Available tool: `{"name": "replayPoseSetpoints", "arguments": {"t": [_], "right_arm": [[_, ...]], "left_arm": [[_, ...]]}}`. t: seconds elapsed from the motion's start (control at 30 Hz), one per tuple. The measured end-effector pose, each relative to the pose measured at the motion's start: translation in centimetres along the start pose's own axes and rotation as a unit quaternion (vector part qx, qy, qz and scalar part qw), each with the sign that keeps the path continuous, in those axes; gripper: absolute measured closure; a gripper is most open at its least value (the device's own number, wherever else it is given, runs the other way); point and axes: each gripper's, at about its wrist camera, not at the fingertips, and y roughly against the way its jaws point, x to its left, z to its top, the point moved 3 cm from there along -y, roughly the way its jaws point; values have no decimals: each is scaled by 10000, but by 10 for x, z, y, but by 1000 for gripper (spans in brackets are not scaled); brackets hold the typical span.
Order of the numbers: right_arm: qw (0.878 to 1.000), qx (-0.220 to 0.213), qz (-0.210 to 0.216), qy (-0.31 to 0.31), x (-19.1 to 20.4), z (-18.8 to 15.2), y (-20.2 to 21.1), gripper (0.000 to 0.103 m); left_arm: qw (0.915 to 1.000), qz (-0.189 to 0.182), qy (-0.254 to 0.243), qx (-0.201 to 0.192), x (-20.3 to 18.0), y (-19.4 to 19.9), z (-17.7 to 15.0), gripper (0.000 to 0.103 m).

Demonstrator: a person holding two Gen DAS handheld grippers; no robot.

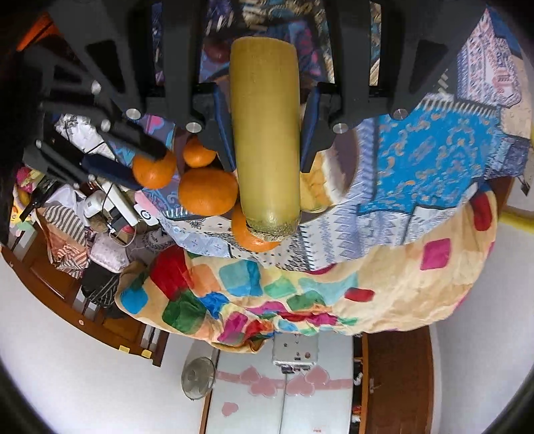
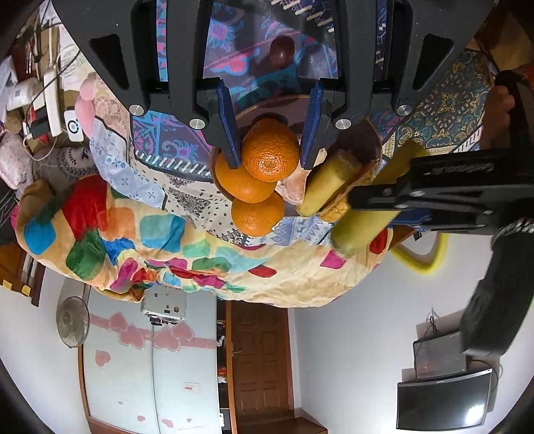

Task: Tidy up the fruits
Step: 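Lift the gourd and mandarin and carry both toward the plate, then lower the gourd and mandarin onto the plate and open both tools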

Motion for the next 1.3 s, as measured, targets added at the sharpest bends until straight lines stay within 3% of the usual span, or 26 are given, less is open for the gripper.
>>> {"name": "replayPoseSetpoints", "arguments": {"t": [0.2, 0.53, 0.9, 1.3], "right_arm": [[10000, 78, 16, -19, -2, -3, -10, 70], [9998, 166, 52, -54, -4, -5, -18, 70], [9993, 324, 173, 73, 9, -5, -23, 70], [9981, 494, 230, 295, 27, -12, -31, 69]], "left_arm": [[9999, 53, 54, 154, 2, -27, 12, 66], [9995, 77, -28, 300, 2, -39, 12, 66], [9988, 308, -286, -232, 7, 9, 8, 66], [9985, 410, -320, -168, 32, 24, -37, 56]]}}
